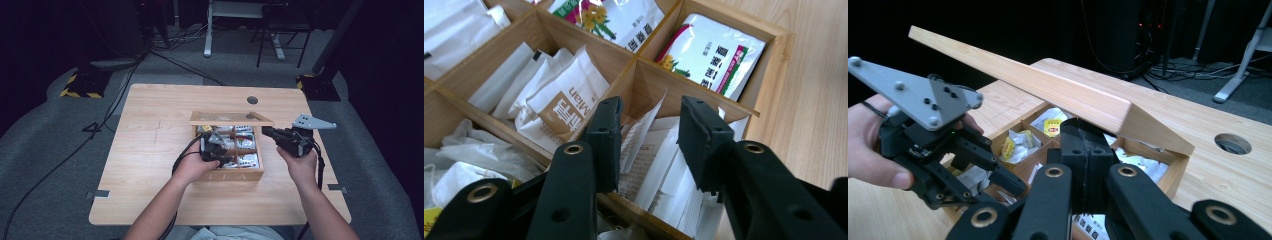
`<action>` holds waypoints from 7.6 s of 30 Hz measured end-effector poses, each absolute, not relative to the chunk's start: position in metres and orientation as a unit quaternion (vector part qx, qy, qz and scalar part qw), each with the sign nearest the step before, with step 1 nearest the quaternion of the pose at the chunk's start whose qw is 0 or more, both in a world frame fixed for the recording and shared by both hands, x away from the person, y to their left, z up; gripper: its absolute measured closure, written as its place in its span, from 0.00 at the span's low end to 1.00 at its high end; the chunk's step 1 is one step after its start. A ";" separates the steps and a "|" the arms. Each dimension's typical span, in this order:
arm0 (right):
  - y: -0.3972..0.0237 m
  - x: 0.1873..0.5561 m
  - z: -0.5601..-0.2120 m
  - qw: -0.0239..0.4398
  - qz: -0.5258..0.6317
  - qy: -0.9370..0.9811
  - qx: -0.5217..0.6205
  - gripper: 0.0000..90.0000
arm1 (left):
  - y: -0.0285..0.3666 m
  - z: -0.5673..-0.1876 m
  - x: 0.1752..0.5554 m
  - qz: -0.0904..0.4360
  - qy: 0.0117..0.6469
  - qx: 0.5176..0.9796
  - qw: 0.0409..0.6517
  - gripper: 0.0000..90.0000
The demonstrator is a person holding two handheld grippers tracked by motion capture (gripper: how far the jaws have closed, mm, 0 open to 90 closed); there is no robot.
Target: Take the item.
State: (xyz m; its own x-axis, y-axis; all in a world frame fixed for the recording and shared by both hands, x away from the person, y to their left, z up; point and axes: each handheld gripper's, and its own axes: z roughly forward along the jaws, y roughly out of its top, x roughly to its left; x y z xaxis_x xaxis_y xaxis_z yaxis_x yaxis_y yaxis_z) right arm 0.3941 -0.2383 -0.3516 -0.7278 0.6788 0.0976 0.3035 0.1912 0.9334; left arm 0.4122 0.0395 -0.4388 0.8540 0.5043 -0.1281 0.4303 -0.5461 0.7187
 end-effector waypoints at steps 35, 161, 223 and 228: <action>-0.238 0.395 -0.352 0.169 0.546 0.754 0.323 1.00 | 0.041 -0.437 0.415 0.062 0.266 0.888 0.370 1.00; -0.248 0.395 -0.353 0.165 0.544 0.750 0.337 1.00 | 0.246 -0.409 0.365 0.177 0.382 0.802 0.425 1.00; -0.249 0.398 -0.357 0.158 0.538 0.756 0.337 1.00 | 0.223 -0.434 0.375 0.148 0.387 0.837 0.359 0.76; -0.250 0.398 -0.357 0.158 0.539 0.755 0.338 1.00 | 0.215 -0.427 0.369 0.152 0.373 0.837 0.370 0.69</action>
State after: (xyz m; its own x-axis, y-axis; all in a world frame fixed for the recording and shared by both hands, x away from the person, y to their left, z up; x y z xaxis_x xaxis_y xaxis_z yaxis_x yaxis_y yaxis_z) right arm 0.3982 -0.2502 -0.3566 -0.7212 0.6811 0.1263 0.3408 0.1903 0.9207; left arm 0.3693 0.2152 -0.4267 0.6751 0.7374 -0.0214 0.5127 -0.4481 0.7323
